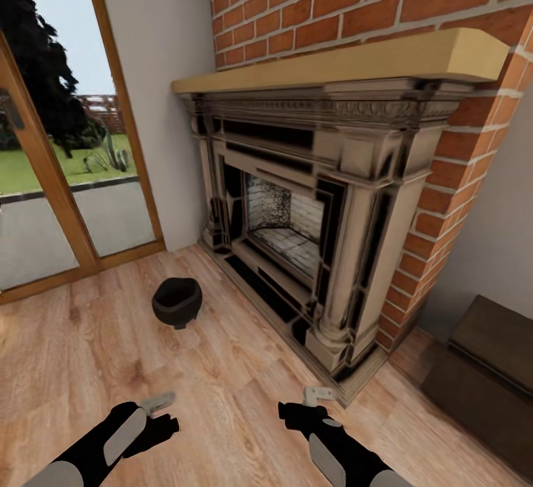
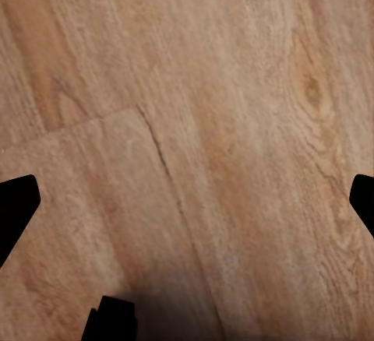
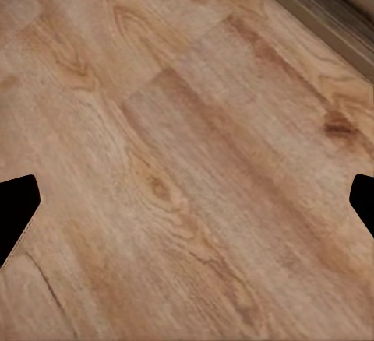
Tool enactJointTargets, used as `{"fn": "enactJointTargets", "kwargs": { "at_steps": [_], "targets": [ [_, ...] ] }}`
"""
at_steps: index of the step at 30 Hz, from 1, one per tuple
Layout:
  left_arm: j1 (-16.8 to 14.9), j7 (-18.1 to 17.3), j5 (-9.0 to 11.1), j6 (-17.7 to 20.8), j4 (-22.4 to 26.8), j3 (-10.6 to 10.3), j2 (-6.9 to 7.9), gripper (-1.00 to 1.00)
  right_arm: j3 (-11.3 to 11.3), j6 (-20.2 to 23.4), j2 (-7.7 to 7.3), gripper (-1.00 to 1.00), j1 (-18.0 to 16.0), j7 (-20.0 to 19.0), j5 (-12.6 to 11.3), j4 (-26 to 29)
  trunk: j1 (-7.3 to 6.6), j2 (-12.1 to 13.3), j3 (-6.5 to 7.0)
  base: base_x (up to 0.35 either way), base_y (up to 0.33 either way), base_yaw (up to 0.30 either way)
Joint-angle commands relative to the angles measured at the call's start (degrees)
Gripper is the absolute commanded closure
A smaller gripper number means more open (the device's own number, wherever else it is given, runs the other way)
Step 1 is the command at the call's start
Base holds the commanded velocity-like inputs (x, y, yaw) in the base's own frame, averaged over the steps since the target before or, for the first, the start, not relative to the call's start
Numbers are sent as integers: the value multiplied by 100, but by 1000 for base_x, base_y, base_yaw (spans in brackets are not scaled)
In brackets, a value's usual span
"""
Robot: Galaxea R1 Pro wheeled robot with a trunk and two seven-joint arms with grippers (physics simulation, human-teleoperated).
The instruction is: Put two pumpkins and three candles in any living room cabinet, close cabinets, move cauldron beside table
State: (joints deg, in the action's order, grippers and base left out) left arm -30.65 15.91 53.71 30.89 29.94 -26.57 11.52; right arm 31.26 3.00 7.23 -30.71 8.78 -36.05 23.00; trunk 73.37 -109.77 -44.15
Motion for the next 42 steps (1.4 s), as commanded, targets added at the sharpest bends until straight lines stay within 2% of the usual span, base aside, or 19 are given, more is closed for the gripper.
{"fn": "enactJointTargets", "kwargs": {
  "at_steps": [1,8,19,42],
  "targets": [
    [-3,51,60,5,17,-42,8,-100,48,26,-3,-100,-5,53,-34,11,-1,-3,-6,1,308,0],
    [-3,51,59,2,16,-43,8,-100,47,-13,-10,-100,-5,59,-34,11,-1,-3,-6,66,304,0],
    [-3,52,57,-3,16,-48,8,-100,47,-20,-10,-100,-5,70,-34,11,-1,-3,-8,248,241,14],
    [-3,52,47,-4,16,-50,-21,-100,47,-30,-10,-100,-5,73,-34,11,-1,-3,-95,274,212,203]
  ]
}}
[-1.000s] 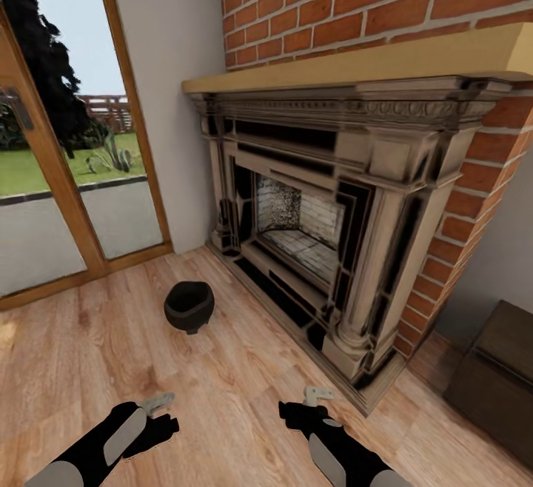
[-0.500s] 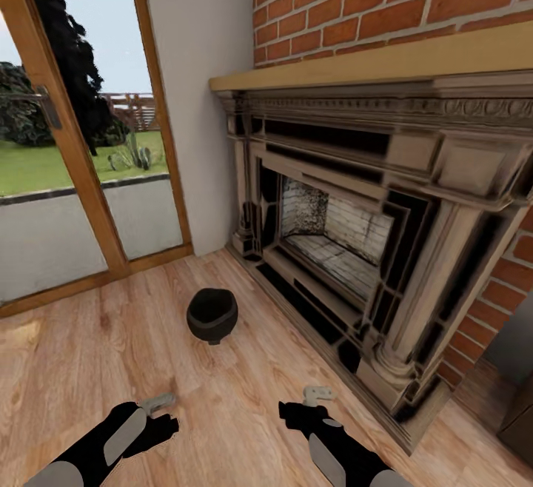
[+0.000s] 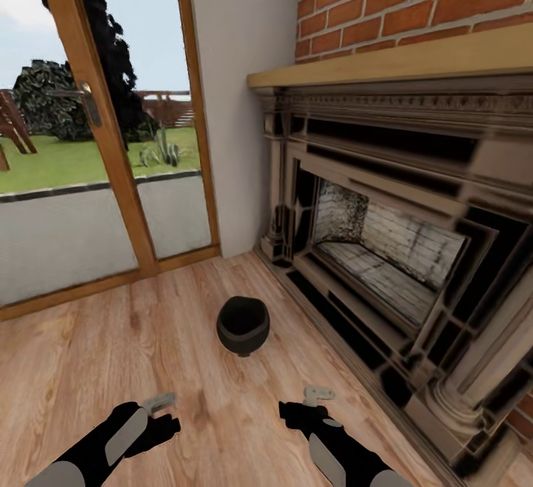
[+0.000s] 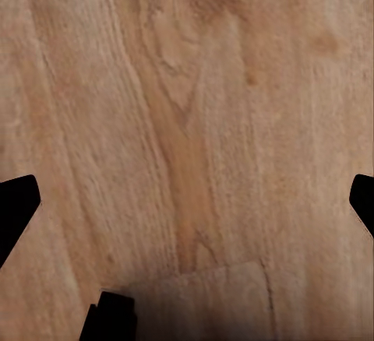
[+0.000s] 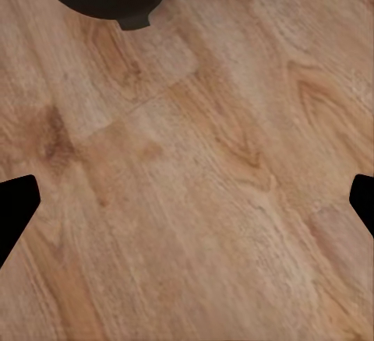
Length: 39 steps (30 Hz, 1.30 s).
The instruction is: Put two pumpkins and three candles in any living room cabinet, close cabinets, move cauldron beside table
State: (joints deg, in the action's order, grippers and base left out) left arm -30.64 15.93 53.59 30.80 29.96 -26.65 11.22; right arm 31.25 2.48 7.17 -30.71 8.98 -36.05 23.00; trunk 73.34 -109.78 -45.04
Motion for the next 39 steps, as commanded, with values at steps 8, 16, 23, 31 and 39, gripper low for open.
{"fn": "enactJointTargets", "kwargs": {
  "at_steps": [8,16,23,31,39],
  "targets": [
    [-3,51,40,5,11,-42,-22,-100,48,22,-5,-100,-5,70,-33,12,2,-3,-7,291,189,8],
    [-3,51,26,5,10,-42,-45,-100,48,15,-6,-100,-5,51,-33,12,2,-3,-7,302,159,0],
    [-3,51,20,5,9,-42,-50,-100,48,15,-6,-100,-5,51,-33,12,2,-3,-7,311,111,0],
    [-3,51,11,-65,-31,-48,-58,-100,32,64,-8,-100,-5,87,-68,23,2,-3,-7,319,-53,0],
    [-26,115,-25,298,611,-63,-217,-100,-239,1978,-29,-100,-43,474,-103,374,2,-3,-7,308,-51,0]
  ]
}}
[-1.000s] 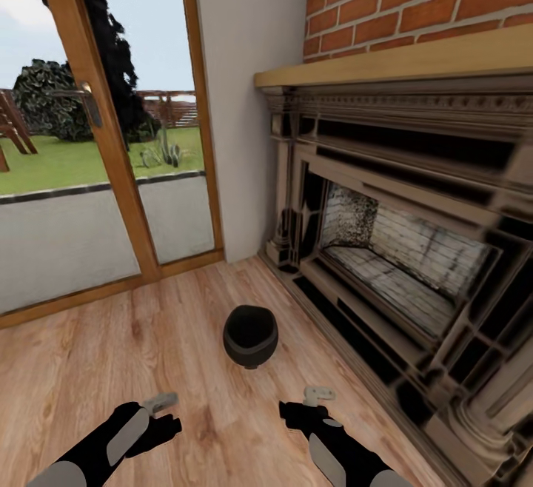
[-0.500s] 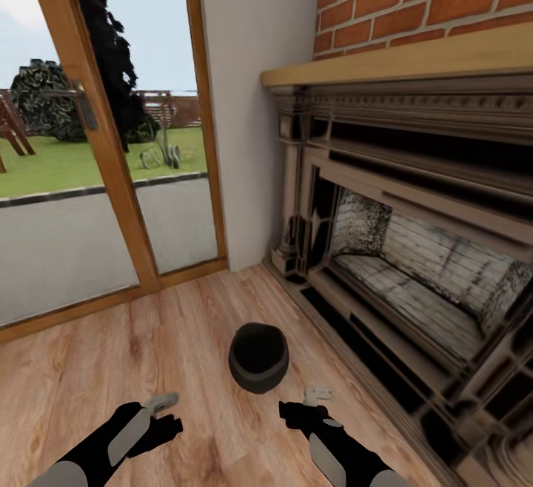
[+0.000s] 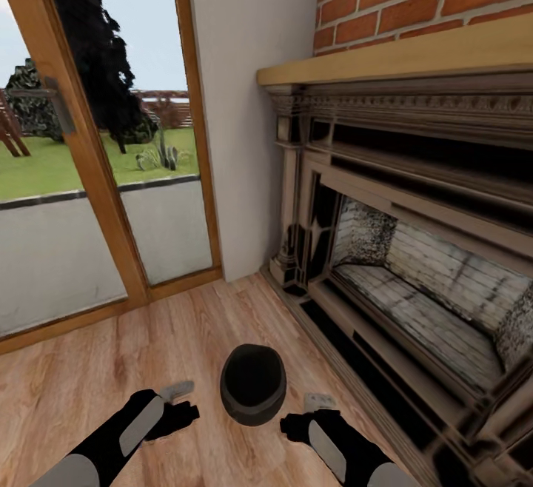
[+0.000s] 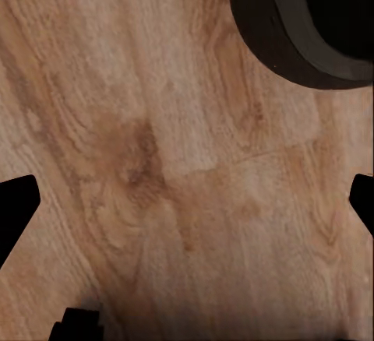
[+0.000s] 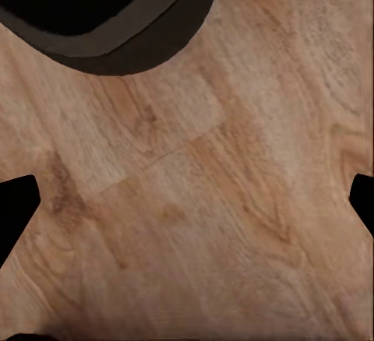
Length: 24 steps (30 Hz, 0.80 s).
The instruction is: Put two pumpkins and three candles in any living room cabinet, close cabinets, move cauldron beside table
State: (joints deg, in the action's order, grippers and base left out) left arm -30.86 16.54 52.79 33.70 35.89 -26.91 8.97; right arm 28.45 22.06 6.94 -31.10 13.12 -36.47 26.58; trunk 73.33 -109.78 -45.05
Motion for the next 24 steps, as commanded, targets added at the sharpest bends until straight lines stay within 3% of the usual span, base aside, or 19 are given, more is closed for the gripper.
{"fn": "enactJointTargets", "kwargs": {
  "at_steps": [1,4,7,12,17,24],
  "targets": [
    [-13,61,64,227,215,-11,11,-100,-72,290,-7,-100,-16,439,-62,240,3,-2,-6,322,-3,0],
    [-67,66,100,503,397,24,20,-100,-173,688,1,-100,-31,1119,-68,498,3,-2,-6,326,-1,0],
    [-165,68,113,585,452,34,4,-100,-199,843,7,-100,-53,1345,-70,574,3,-2,-6,329,0,0],
    [-222,76,89,644,477,35,-3,-100,-210,899,8,-100,-62,1415,-72,601,3,-2,-6,285,0,0],
    [-227,77,54,669,480,29,24,-100,-216,981,14,-100,-70,1443,-90,627,3,-2,-6,77,0,0],
    [-228,76,50,673,471,23,3,-100,-209,1053,27,-100,-154,1468,-422,637,3,-2,-6,6,0,0]
  ]
}}
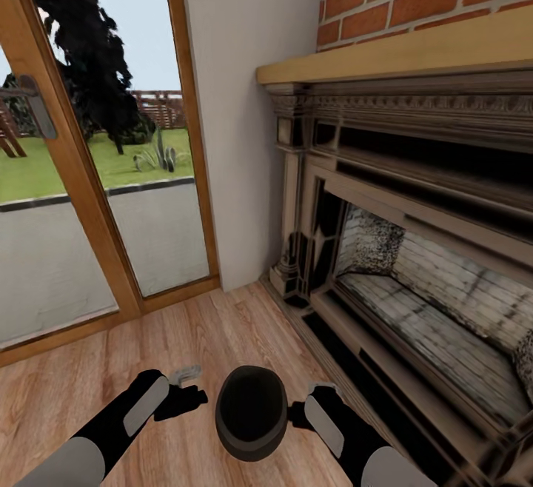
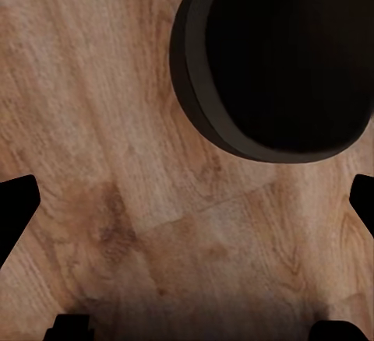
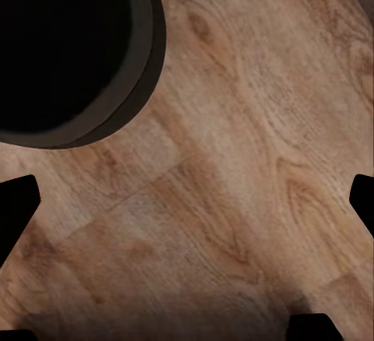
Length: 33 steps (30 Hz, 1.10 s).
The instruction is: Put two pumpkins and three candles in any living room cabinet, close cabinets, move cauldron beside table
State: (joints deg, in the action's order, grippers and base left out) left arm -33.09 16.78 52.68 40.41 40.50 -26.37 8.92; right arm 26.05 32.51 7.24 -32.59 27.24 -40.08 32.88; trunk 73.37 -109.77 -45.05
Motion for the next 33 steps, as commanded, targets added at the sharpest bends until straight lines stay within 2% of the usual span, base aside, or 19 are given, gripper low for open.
{"fn": "enactJointTargets", "kwargs": {
  "at_steps": [1,10,13,20,33],
  "targets": [
    [-5,53,63,2,10,-33,5,-100,32,4,-4,-100,-10,47,-74,8,-1,-3,-6,0,0,0],
    [-5,-5,81,1,24,-55,-10,-100,32,-78,-4,-100,-86,-156,-102,47,-1,-3,-6,13,0,0],
    [-5,-9,75,-5,31,-77,-81,-100,31,-97,-4,-100,-212,-178,-170,61,-1,-3,-6,3,0,0],
    [-5,-3,67,-6,28,-87,-228,-100,31,-95,-6,-100,-252,-198,-224,53,-1,-3,-6,21,0,0],
    [-5,-8,59,-6,19,-77,-220,-100,36,-103,-4,-100,-254,-200,-219,52,-1,-3,-6,115,0,0]
  ]
}}
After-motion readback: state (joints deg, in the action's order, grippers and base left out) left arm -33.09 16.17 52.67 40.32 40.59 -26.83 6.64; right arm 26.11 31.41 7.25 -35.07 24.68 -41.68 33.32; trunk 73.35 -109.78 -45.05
